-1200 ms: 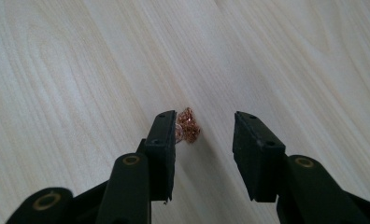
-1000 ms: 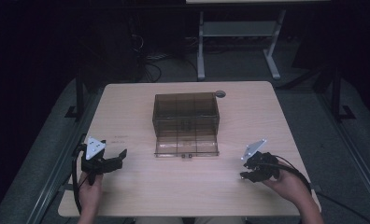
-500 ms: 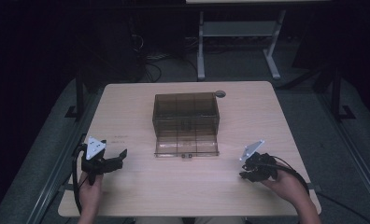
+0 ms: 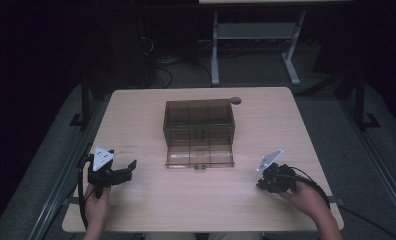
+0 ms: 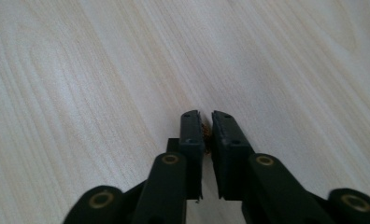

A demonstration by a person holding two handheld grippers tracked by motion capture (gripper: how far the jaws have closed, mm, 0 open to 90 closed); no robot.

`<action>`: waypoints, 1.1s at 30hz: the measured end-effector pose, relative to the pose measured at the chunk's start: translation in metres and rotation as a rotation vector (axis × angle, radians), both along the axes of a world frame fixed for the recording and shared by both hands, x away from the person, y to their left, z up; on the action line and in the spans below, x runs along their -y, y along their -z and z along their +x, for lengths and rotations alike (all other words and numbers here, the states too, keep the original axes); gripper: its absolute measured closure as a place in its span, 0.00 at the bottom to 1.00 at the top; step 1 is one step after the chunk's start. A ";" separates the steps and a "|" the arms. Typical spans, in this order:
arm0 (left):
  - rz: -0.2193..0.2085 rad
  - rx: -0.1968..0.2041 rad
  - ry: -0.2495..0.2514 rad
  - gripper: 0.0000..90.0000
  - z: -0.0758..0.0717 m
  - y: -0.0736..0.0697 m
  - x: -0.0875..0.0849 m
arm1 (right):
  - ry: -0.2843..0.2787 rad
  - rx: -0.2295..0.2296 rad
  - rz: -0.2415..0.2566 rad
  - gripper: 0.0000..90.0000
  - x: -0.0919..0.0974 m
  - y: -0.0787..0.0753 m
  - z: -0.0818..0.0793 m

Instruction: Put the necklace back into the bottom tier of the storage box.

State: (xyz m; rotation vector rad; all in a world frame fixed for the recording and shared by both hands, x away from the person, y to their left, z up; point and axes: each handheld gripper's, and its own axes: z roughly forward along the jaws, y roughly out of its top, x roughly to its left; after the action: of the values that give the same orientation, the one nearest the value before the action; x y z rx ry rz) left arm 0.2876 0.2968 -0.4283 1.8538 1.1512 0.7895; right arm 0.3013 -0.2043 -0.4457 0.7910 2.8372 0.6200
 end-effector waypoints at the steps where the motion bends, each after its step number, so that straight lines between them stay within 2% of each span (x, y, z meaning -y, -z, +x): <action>1: 0.002 0.000 0.001 0.14 0.000 0.000 0.000 | 0.000 -0.005 0.003 0.95 0.000 0.000 0.000; 11: 0.002 -0.001 -0.001 0.15 0.000 0.000 0.000 | -0.004 -0.002 -0.010 0.97 0.000 -0.002 -0.001; 33: 0.001 -0.002 -0.005 0.15 0.000 0.000 -0.001 | -0.031 0.047 0.037 0.97 -0.002 -0.035 -0.008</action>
State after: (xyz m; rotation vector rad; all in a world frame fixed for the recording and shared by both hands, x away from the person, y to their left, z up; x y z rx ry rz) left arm 0.2876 0.2978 -0.4285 1.8531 1.1576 0.7911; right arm 0.2937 -0.2023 -0.4108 0.7295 2.8078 0.6877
